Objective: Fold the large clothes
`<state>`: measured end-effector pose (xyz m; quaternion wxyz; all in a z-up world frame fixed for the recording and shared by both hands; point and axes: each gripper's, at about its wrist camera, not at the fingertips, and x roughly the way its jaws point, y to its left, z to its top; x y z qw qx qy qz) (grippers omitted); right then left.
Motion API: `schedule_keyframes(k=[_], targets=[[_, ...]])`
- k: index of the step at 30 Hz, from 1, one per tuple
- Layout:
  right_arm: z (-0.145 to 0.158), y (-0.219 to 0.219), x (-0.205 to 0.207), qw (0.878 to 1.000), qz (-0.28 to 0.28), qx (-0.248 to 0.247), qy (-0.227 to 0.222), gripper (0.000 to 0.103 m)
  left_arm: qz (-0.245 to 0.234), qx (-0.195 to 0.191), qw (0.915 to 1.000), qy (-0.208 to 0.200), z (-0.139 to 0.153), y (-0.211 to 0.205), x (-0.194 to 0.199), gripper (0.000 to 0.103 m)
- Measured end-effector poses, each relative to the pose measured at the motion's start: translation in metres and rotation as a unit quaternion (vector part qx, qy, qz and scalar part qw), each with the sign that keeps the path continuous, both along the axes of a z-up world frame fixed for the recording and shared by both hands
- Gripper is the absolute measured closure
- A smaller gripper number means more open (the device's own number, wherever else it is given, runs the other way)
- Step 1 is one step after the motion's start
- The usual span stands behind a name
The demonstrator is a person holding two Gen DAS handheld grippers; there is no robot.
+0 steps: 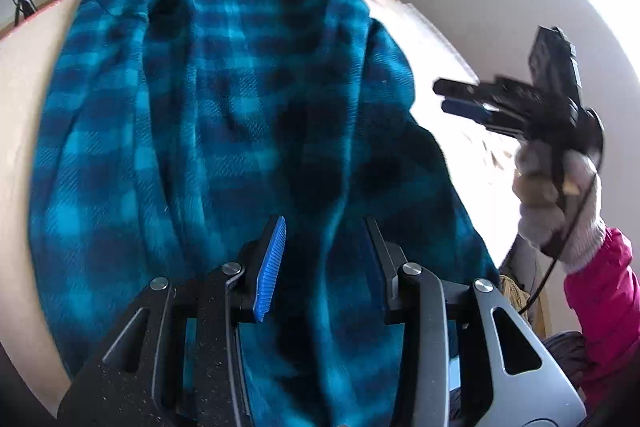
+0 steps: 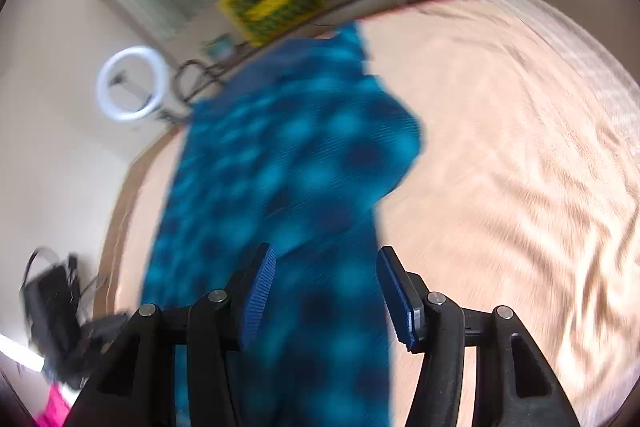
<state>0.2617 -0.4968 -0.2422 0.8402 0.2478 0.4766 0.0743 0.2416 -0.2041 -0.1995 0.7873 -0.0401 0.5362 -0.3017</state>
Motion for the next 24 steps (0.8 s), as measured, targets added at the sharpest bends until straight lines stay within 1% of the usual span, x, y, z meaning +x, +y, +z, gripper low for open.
schedule_keyframes(k=[2,4,5,6,7,8,9,10,12,14,16,17,18,19,20,21,23,24], targets=[[-0.018,-0.009,0.023,0.999,-0.014,0.028,0.007,0.047,0.001,-0.008,0.9998,0.017,-0.011,-0.003,0.010,0.066],[-0.031,-0.013,0.039,0.999,-0.019,0.040,0.014,0.047,-0.001,-0.022,0.9994,0.028,-0.020,-0.005,0.018,0.072],[-0.037,-0.014,0.047,0.999,-0.020,0.041,0.015,0.049,-0.004,-0.025,0.9992,0.031,-0.023,-0.007,0.021,0.088],[-0.040,-0.015,0.052,0.999,-0.020,0.044,0.016,0.061,-0.010,-0.029,0.9990,0.034,-0.025,-0.008,0.023,0.100],[-0.042,-0.015,0.057,0.998,-0.018,0.054,0.014,0.085,-0.014,-0.036,0.9986,0.036,-0.026,-0.009,0.025,0.100],[-0.041,-0.015,0.060,0.998,-0.017,0.064,0.010,0.092,-0.013,-0.047,0.9982,0.035,-0.025,-0.007,0.026,0.101],[-0.037,-0.016,0.062,0.998,-0.016,0.063,0.004,0.095,-0.010,-0.059,0.9975,0.037,-0.023,-0.004,0.026,0.102],[-0.031,-0.015,0.065,0.998,-0.013,0.054,-0.003,0.097,-0.006,-0.073,0.9965,0.041,-0.020,0.000,0.027,0.102],[-0.005,-0.010,0.067,1.000,0.003,0.016,-0.023,0.097,0.003,-0.098,0.9943,0.041,-0.011,0.009,0.029,0.102],[0.022,-0.006,0.069,0.999,0.017,-0.012,-0.045,0.098,0.026,-0.122,0.9916,0.035,-0.002,0.020,0.034,0.102],[0.046,0.001,0.078,0.996,0.031,-0.055,-0.062,0.098,0.041,-0.114,0.9920,0.035,-0.003,0.025,0.040,0.102],[0.051,0.003,0.083,0.995,0.035,-0.071,-0.066,0.098,0.047,-0.103,0.9930,0.033,-0.006,0.026,0.043,0.102],[0.053,0.004,0.086,0.994,0.040,-0.083,-0.067,0.098,0.053,-0.089,0.9941,0.034,-0.011,0.026,0.047,0.102],[0.048,0.007,0.094,0.993,0.044,-0.090,-0.058,0.098,0.062,-0.077,0.9944,0.038,-0.019,0.028,0.050,0.102],[0.041,0.009,0.101,0.993,0.047,-0.100,-0.045,0.098,0.069,-0.070,0.9942,0.045,-0.027,0.029,0.051,0.102],[0.028,0.015,0.110,0.990,0.051,-0.132,-0.025,0.098,0.074,-0.060,0.9942,0.051,-0.037,0.028,0.052,0.102],[0.010,0.021,0.119,0.984,0.047,-0.171,0.004,0.097,0.071,-0.035,0.9954,0.054,-0.047,0.025,0.051,0.102],[0.002,0.020,0.121,0.985,0.041,-0.167,0.015,0.096,0.065,-0.040,0.9952,0.062,-0.050,0.027,0.049,0.102]])
